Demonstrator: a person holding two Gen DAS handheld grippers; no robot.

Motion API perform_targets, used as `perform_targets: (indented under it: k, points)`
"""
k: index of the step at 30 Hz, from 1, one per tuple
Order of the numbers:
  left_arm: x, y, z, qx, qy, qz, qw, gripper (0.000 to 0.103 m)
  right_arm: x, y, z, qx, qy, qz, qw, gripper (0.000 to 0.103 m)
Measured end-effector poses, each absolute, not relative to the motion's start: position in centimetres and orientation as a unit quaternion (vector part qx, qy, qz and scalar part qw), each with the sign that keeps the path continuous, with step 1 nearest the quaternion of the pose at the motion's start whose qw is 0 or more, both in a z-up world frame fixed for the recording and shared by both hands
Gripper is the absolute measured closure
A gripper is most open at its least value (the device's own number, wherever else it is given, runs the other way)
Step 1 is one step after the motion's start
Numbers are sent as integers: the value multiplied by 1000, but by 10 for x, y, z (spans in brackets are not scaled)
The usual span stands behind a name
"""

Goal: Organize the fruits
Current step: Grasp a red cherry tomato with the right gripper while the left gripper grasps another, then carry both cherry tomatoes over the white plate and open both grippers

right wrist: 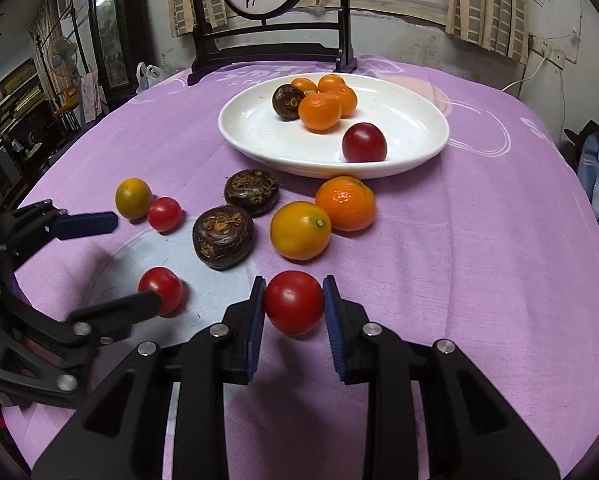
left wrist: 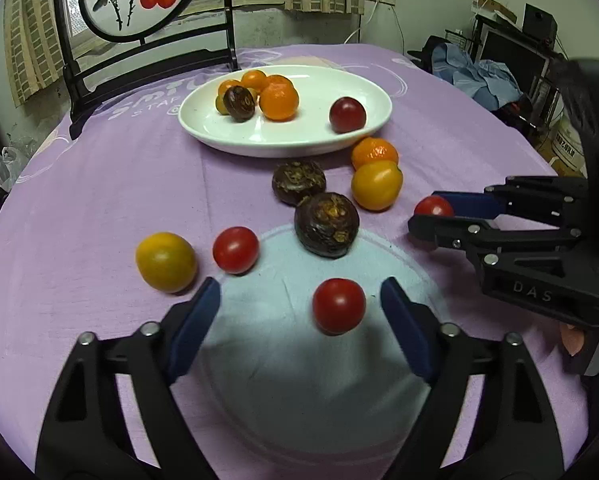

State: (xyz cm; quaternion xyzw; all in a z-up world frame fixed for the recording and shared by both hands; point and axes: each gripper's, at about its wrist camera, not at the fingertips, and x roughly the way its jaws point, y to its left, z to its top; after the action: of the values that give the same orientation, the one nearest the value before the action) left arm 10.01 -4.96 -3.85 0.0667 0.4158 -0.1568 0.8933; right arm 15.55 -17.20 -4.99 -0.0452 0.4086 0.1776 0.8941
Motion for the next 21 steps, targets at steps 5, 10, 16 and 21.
perform_targets:
  k: [5, 10, 16, 21]
  points:
    - [106, -56, -49, 51, 437, -190, 877, 69, 155, -170, -49, -48, 407, 183, 894, 74]
    - [98, -70, -51, 104, 415, -190, 884, 74, 154, -170, -47, -47, 404, 186, 894, 74]
    - [101, -63, -48, 80, 429, -192, 879, 74, 154, -176, -43, -34, 397, 182, 899, 74]
    - [104, -57, -24, 55, 412, -189, 889, 74, 155, -184, -37, -11, 383, 178, 906, 74]
